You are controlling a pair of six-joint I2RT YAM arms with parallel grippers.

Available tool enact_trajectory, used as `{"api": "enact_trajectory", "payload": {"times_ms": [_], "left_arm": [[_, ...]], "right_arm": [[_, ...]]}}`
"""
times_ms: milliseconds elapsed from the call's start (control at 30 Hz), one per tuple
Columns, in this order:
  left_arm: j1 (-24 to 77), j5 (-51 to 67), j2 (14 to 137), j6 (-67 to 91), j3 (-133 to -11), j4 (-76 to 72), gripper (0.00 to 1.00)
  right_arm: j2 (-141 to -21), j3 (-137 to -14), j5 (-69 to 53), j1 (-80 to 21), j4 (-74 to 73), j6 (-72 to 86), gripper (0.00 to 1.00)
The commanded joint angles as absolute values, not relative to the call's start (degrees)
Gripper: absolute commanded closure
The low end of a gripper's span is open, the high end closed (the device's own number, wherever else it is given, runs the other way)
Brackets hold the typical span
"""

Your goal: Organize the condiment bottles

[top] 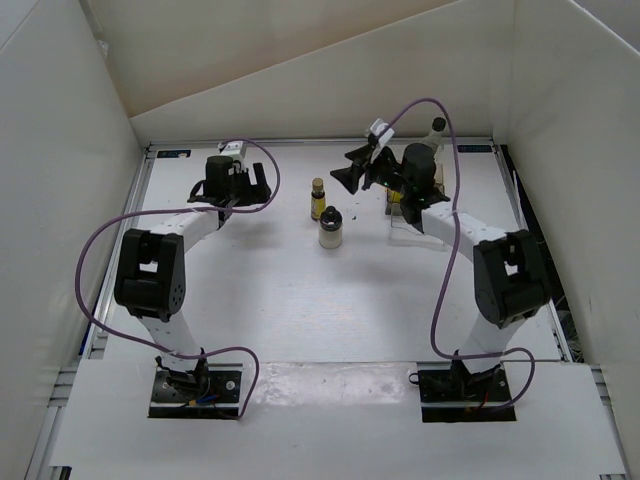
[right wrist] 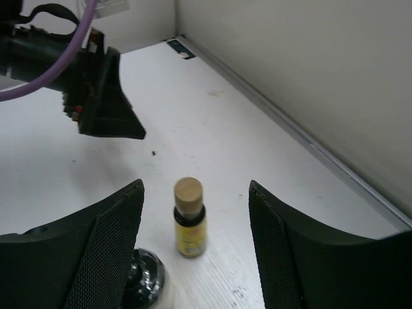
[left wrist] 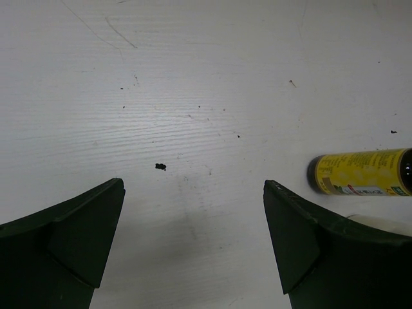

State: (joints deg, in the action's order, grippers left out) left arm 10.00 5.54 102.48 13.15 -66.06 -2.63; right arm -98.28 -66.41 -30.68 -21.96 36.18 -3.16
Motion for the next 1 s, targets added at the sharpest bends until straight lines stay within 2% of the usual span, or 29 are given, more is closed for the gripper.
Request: {"api": "enact_trajectory", "payload": {"times_ms": [0, 500, 967], "left_arm": [[9.23, 6.06, 98.53, 13.45, -65.30, -3.69, 0.00], [7.82, 6.50, 99.05, 13.80, -64.60, -4.39, 0.00], [6.59, 7.47, 99.67, 14.33, -63.98, -5.36, 0.00]], "right_arm": [[-101.68, -70.92, -35.94, -22.76, 37.70, 2.35, 0.31], [-113.10, -82.34, -34.98, -29.79, 26.37, -2.55, 0.31], [-116.97, -88.41, -29.35, -32.08, 17.05, -11.08, 0.31]]}}
